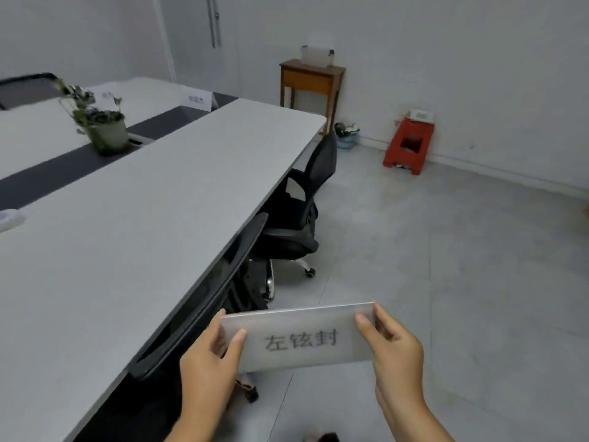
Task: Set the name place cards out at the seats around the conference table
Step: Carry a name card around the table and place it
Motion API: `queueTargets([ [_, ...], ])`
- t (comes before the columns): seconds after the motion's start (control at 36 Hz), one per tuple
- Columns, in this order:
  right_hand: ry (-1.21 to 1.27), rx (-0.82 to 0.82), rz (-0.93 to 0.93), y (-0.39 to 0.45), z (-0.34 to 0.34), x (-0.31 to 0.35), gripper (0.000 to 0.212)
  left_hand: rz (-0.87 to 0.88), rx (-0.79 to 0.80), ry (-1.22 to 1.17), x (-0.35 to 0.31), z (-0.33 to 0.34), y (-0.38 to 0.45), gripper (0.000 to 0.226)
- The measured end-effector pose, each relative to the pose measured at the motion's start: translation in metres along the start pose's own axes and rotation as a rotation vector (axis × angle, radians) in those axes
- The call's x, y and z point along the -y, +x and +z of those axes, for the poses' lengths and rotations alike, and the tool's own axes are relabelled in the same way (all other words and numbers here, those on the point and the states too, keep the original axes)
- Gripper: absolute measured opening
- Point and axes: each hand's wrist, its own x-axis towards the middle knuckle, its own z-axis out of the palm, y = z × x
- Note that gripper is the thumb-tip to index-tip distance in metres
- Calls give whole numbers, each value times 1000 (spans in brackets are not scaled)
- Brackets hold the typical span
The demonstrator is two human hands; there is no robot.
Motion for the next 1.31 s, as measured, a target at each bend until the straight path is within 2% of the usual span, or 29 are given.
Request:
queueTargets([
  [0.19,-38,468,-48,78,119,33,40,-90,-435,-58,-23,-23,57,44],
  [0.36,-143,881,-89,69,230,28,43,-199,-816,-66,-7,-75,74,44],
  [0.5,-243,1134,-77,28,312,2,40,-271,-983,60,31,-128,83,41],
  [0.58,-282,1256,-104,-1,354,-13,26,-315,-1046,129,57,-163,93,47],
  [0.81,-432,1382,-108,-85,455,-68,17,-465,-1136,90,119,-255,112,62],
  [0.92,-496,1436,-74,-118,481,-91,19,-531,-1185,45,144,-284,110,60],
  [1.03,-575,1467,-51,-145,499,-105,33,-582,-1264,-17,158,-301,104,61],
  [1.14,-629,1512,-93,-160,505,-116,36,-622,-1339,-91,163,-307,100,61],
  [1.22,-653,1524,-118,-167,507,-119,44,-575,-1397,-74,165,-305,100,58],
  [1.31,-639,1523,-152,-171,508,-114,61,-532,-1427,-34,164,-302,101,55],
])
